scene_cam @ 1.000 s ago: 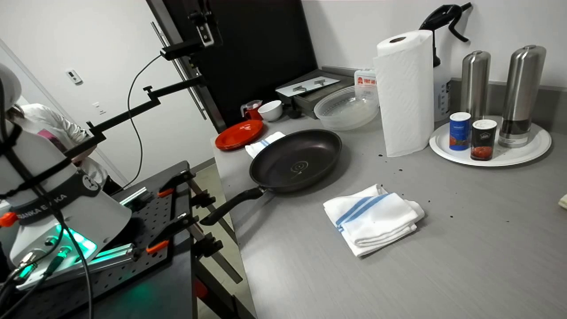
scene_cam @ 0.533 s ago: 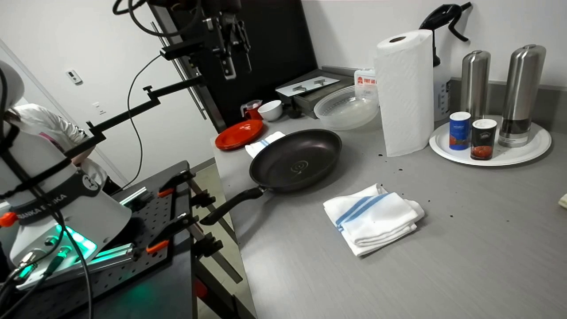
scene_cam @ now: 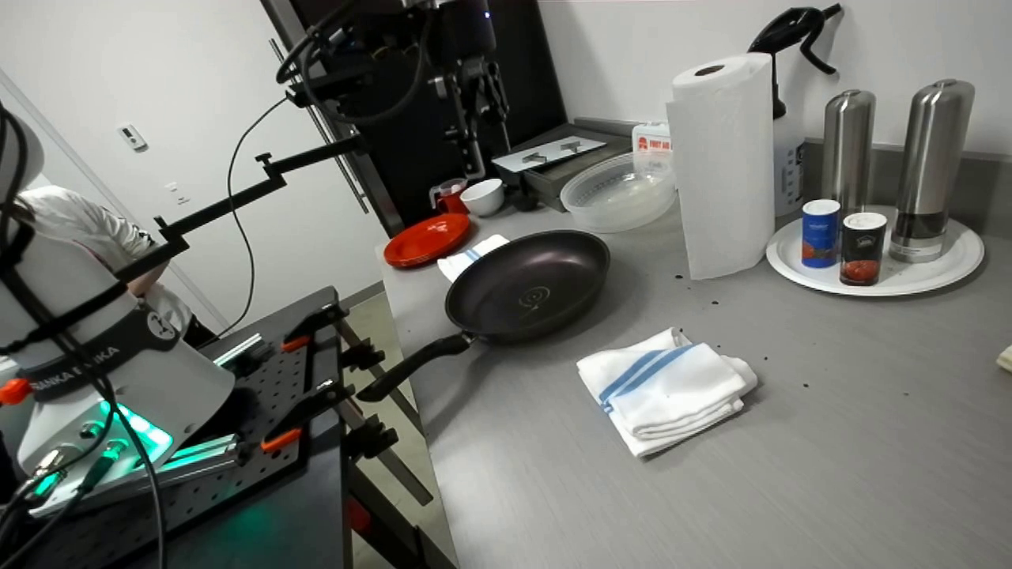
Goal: Pick the cloth and wipe the sauce pan
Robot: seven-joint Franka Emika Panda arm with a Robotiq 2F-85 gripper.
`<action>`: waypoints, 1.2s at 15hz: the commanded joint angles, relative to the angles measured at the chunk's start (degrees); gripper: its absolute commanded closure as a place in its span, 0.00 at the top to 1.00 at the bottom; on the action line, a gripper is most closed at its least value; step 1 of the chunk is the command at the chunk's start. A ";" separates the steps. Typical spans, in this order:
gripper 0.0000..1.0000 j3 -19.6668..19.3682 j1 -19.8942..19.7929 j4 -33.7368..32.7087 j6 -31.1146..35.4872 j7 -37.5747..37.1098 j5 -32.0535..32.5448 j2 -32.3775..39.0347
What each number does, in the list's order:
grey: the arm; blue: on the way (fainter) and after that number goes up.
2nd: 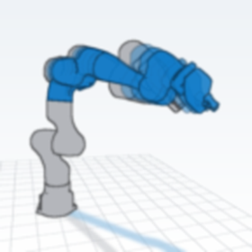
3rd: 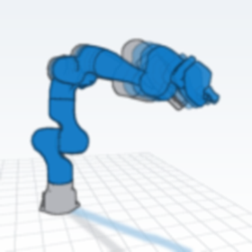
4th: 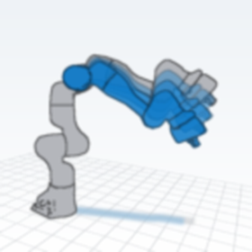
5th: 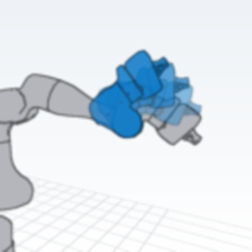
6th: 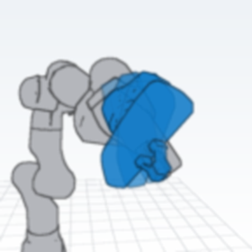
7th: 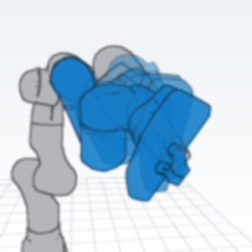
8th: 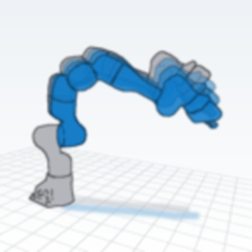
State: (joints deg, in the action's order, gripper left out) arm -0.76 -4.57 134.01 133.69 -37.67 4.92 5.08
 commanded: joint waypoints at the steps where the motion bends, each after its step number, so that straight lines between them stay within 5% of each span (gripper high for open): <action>1: 1.00 -2.75 0.58 -2.49 3.64 0.15 0.85 4.37; 10: 1.00 -8.87 0.62 -2.90 9.13 0.48 0.86 11.45; 18: 1.00 -10.60 1.46 -6.04 12.87 1.14 -0.69 20.84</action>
State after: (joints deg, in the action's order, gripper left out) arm -10.15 -4.46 130.62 145.49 -37.17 4.85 21.79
